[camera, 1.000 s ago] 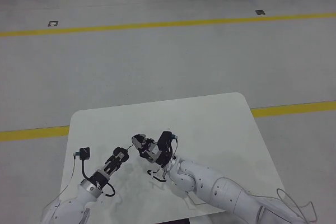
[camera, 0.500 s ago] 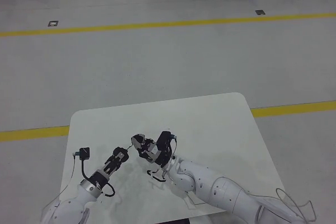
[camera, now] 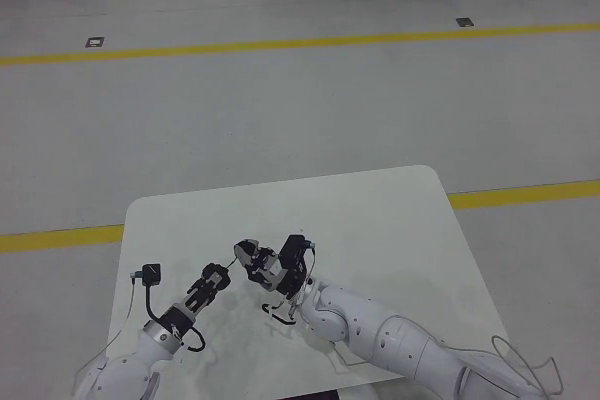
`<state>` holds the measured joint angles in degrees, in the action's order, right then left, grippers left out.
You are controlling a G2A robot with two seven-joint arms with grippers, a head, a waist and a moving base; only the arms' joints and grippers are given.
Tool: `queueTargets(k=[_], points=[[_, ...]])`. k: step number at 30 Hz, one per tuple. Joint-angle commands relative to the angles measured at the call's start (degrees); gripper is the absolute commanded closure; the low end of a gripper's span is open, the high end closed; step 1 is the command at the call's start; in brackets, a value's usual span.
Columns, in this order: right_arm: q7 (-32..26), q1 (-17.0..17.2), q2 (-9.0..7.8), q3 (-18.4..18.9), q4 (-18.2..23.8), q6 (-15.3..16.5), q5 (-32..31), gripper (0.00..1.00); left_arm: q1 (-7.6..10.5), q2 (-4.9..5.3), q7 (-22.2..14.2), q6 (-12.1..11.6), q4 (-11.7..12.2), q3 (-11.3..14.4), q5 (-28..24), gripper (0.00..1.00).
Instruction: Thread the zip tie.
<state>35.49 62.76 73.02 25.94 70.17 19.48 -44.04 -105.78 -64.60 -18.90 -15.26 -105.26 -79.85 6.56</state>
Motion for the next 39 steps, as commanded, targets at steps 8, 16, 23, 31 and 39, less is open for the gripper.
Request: queueTargets(k=[8, 16, 23, 31, 39], points=[[-0.30, -0.07, -0.06, -0.16, 0.01, 0.00, 0.08, 1.00, 0.00, 0.00, -0.02, 0.03, 0.00, 0.00, 0.01, 1.00], [-0.54, -0.38, 0.16, -0.29, -0.58, 0.00, 0.39, 1.00, 0.00, 0.00, -0.02, 0.03, 0.00, 0.00, 0.01, 1.00], [-0.70, -0.73, 0.59, -0.61, -1.29, 0.00, 0.61, 1.00, 0.00, 0.00, -0.02, 0.03, 0.00, 0.00, 0.01, 1.00], [-0.62, -1.13, 1.00, -1.02, -2.01, 0.00, 0.94, 1.00, 0.00, 0.00, -0.02, 0.03, 0.00, 0.00, 0.01, 1.00], [-0.83, -1.42, 1.35, -1.54, -2.72, 0.00, 1.35, 1.00, 0.00, 0.00, -0.02, 0.03, 0.00, 0.00, 0.01, 1.00]])
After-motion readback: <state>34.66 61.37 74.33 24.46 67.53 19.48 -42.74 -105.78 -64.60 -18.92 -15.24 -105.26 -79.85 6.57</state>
